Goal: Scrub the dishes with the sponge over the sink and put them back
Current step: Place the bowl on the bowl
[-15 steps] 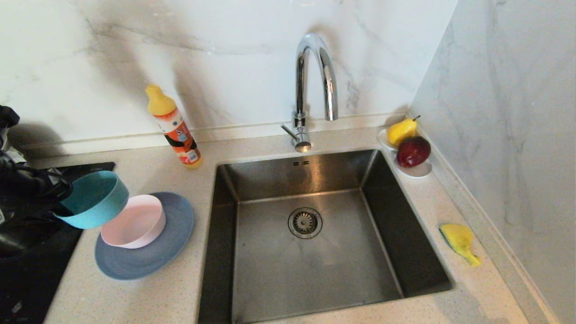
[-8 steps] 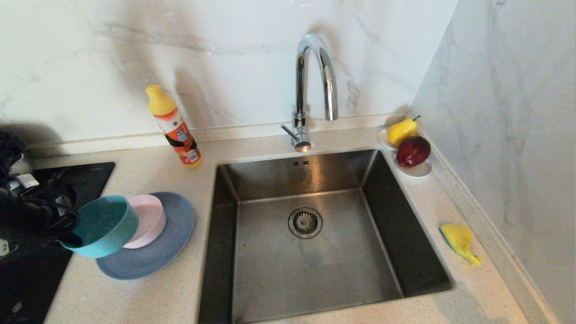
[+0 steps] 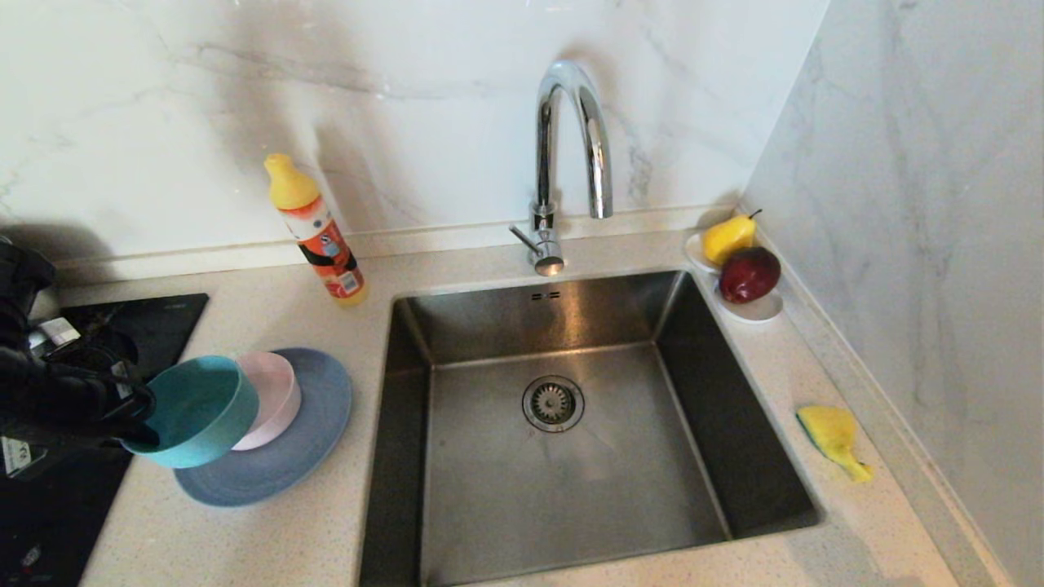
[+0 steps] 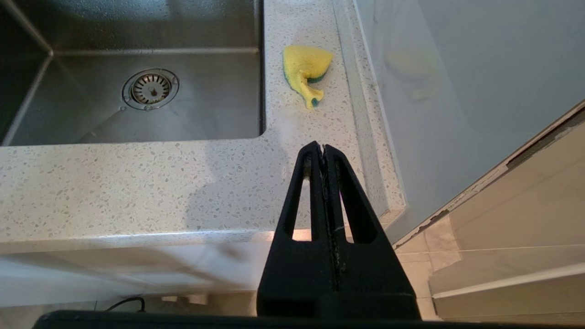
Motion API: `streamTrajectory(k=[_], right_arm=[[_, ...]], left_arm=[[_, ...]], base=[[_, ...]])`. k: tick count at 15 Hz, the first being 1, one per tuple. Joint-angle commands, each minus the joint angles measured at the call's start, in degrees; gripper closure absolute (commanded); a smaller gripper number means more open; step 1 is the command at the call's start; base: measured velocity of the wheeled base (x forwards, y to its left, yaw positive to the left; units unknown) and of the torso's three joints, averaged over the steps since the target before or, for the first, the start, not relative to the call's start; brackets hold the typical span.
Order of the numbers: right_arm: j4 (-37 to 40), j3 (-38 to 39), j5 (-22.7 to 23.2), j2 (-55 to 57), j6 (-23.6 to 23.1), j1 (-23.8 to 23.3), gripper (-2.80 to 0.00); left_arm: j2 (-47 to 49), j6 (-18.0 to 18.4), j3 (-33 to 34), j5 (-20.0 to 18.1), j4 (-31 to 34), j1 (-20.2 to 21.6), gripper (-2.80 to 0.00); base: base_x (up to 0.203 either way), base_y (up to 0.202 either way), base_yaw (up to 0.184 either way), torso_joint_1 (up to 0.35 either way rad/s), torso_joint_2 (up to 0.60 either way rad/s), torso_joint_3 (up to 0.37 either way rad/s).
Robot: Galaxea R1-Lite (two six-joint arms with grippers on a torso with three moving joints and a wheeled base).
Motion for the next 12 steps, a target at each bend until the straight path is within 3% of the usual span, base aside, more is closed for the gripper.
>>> streamTrajectory(k=[1, 12], right_arm=[[-0.02, 0.0, 0.0, -0.01, 0.03, 0.02, 0.0], [-0.02, 0.0, 0.0, -0.01, -0.06, 0.02, 0.0]], left_arm=[[0.52, -0.23, 1.45, -0.02, -0.24, 0.02, 0.0], [1.49, -1.46, -0.66, -0.46, -4.54, 0.02, 0.0]], base=[[0.0, 0.0, 0.0, 0.0, 0.0, 0.0], [0.0, 0.0, 0.0, 0.0, 0.0, 0.0]])
